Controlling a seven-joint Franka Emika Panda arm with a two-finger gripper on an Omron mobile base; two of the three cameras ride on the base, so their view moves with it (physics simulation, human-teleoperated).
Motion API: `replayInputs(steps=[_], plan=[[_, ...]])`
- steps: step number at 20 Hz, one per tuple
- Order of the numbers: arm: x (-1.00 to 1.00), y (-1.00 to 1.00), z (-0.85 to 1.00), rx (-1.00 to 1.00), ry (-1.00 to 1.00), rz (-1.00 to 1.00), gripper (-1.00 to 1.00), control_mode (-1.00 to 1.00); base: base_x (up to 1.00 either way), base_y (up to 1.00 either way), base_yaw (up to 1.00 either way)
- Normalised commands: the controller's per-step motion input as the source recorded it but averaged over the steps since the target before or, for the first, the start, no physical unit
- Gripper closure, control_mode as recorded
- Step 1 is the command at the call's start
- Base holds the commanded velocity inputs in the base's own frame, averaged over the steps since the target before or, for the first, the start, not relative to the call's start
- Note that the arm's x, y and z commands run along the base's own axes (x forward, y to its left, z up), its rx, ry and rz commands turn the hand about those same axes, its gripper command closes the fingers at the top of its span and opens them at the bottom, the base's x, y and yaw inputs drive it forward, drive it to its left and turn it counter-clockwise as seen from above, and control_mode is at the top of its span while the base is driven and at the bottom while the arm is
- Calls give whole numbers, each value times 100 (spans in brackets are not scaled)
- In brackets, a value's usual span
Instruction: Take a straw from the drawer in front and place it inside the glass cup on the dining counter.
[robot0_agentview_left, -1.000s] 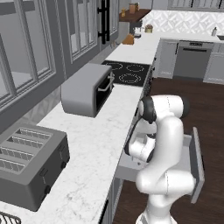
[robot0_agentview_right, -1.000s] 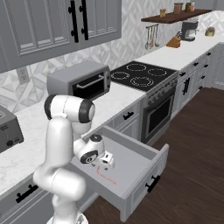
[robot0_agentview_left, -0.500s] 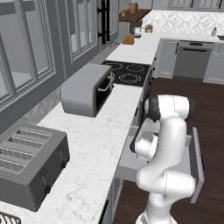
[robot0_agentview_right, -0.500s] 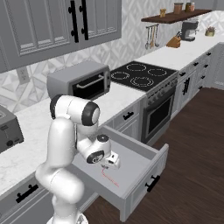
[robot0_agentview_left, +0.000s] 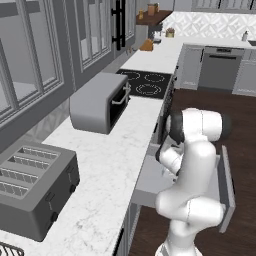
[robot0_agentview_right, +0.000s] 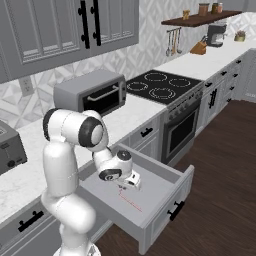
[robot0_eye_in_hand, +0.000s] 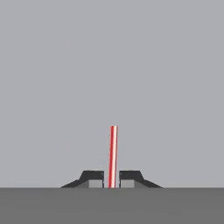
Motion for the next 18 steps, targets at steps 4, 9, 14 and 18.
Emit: replayInputs(steps=[4, 9, 14, 18], plan=[[-42, 2, 100, 5, -18, 0, 100, -100, 0, 0, 0], [-16, 10, 100, 1, -21, 0, 100, -100, 0, 0, 0], [13, 8, 100, 0, -18, 0, 100, -100, 0, 0, 0], [34, 0, 100, 0, -1, 0, 100, -100, 0, 0, 0]])
